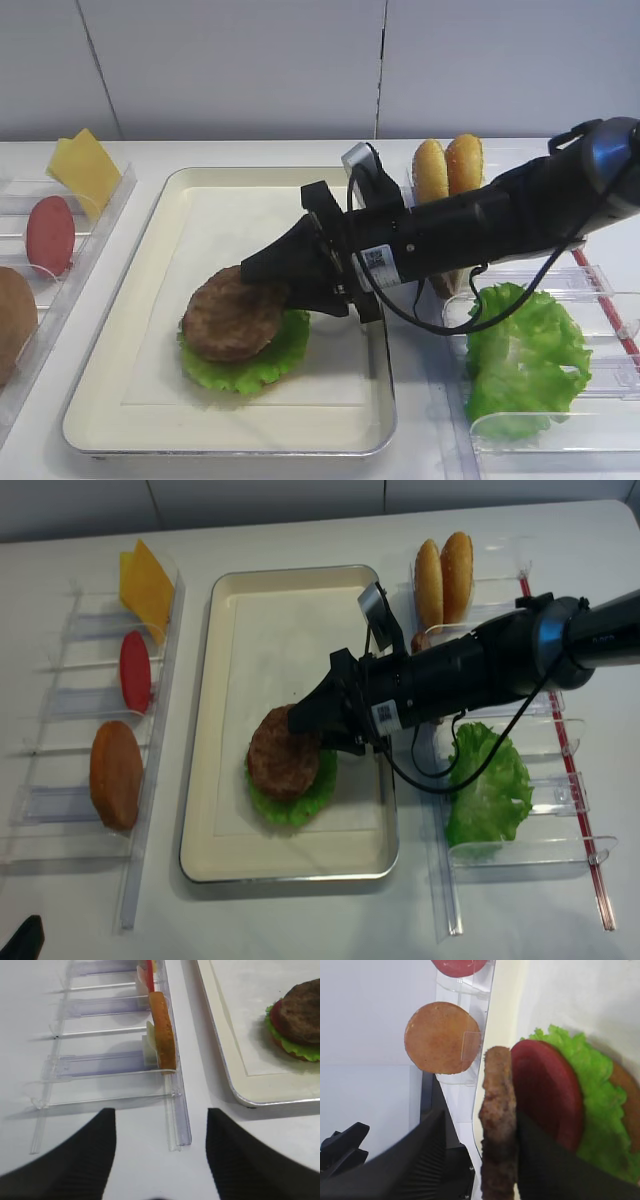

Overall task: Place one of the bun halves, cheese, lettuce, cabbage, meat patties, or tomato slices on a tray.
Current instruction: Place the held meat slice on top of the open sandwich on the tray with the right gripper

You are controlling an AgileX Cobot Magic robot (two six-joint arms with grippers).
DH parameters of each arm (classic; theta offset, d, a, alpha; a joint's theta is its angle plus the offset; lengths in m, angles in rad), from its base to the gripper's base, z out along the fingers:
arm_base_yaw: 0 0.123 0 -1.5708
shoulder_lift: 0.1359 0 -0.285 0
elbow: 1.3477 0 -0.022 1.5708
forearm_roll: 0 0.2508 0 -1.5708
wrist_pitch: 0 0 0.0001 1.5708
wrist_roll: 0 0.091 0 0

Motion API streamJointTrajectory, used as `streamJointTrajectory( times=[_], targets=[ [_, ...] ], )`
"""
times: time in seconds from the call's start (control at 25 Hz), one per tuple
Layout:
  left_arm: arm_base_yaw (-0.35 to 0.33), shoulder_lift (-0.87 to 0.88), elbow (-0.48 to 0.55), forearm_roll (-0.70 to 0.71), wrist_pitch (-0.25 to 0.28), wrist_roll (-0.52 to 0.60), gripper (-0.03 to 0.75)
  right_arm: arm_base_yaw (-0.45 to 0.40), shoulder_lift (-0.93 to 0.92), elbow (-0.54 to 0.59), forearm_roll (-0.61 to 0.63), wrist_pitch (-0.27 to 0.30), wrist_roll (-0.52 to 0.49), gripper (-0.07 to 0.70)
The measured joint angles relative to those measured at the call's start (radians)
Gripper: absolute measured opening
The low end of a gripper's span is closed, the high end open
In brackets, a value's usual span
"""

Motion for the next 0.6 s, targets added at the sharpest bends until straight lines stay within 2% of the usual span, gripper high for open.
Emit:
streamJointTrajectory(
  times=[0.6],
  targets=[
    [0.000, 0.000, 0.000, 0.000, 0.000, 0.000, 0.409, 0.000, 0.000, -0.002, -0.006, 0.002, 0.010, 0.365]
  ],
)
